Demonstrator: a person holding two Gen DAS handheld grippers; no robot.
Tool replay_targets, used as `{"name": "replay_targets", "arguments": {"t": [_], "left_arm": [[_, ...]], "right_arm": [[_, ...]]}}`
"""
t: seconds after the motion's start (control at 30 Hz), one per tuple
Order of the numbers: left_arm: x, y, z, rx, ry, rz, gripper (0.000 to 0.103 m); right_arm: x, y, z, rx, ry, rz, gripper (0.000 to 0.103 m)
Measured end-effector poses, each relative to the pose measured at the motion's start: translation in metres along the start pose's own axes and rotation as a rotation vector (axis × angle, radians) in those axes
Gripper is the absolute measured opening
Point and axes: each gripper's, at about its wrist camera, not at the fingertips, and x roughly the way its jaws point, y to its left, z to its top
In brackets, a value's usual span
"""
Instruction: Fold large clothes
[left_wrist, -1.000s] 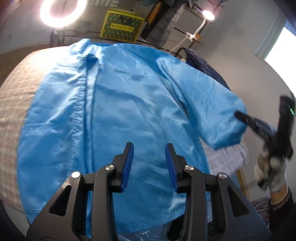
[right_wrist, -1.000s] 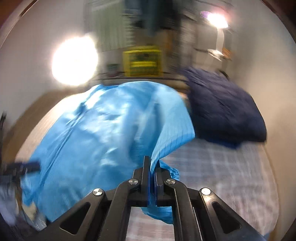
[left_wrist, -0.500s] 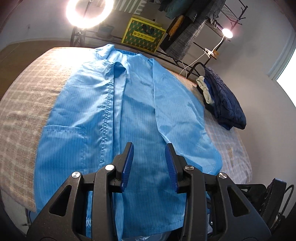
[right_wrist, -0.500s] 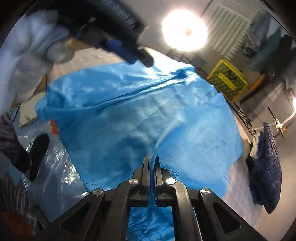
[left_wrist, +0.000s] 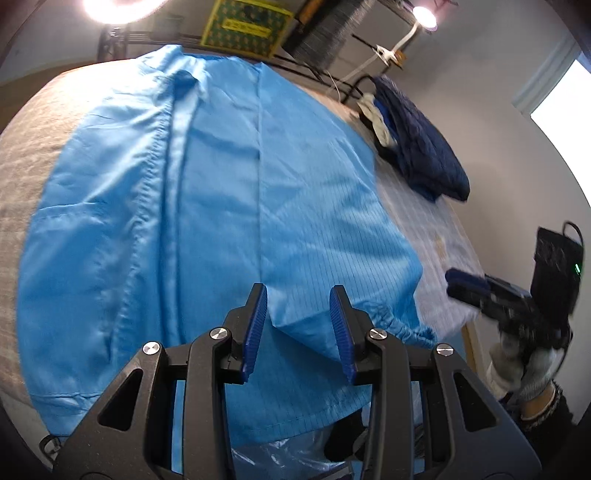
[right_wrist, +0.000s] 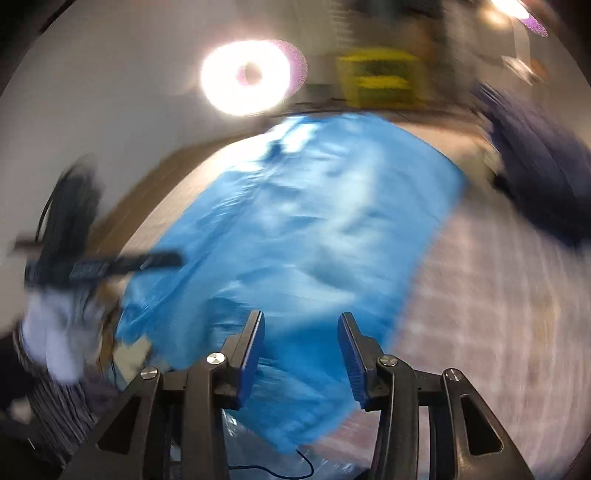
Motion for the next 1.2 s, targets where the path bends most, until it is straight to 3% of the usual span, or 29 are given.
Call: {"name": "replay_targets", "arguments": {"t": [0.1, 0.23, 0.33, 0.43, 0.5, 0.57, 0.67, 0.77, 0.93, 1.03, 1.2], "left_arm": [[0.012, -0.007, 0.002, 0.011, 0.015, 0.016, 0.036], [0.027, -0.014, 0.010, 0.004, 0.024, 0.008, 0.036], [0.036, -0.021, 0.015, 0.015, 0.033, 0.012, 0.036], [0.048, -0.024, 0.015, 0.029, 0.067, 0.002, 0.036], [0.054, -0.024, 0.010, 0.035, 0.098, -0.004, 0.036], [0.059, -0.026, 0.000, 0.054, 0.135, -0.015, 0.036], [0.061, -0.036, -0.020, 0.148, 0.182, -0.007, 0.036], [0.062, -0.049, -0.045, 0.315, 0.179, 0.085, 0.036], [0.056, -0.058, -0.073, 0.436, 0.057, 0.144, 0.036], [0.051, -0.062, -0.083, 0.447, 0.023, 0.158, 0.036], [0.037, -0.071, -0.092, 0.448, -0.002, 0.124, 0.036]], "right_arm": [[0.004, -0.027, -0.009, 0.103, 0.016, -0.014, 0.035], [0.016, -0.017, -0.010, 0.065, 0.035, -0.010, 0.032], [0.031, 0.013, -0.010, -0.034, 0.083, 0.030, 0.031], [0.041, 0.049, -0.030, -0.219, 0.184, 0.089, 0.028], [0.042, 0.073, -0.051, -0.381, 0.234, 0.069, 0.028], [0.039, 0.077, -0.061, -0.429, 0.252, 0.045, 0.028], [0.028, 0.061, -0.056, -0.350, 0.234, 0.080, 0.030], [0.009, 0.027, -0.036, -0.183, 0.152, 0.120, 0.031], [0.001, -0.010, -0.014, 0.003, 0.073, 0.123, 0.034], [0.003, -0.012, -0.015, 0.012, 0.071, 0.113, 0.034], [0.017, 0.010, -0.032, -0.075, 0.136, 0.085, 0.034]]}}
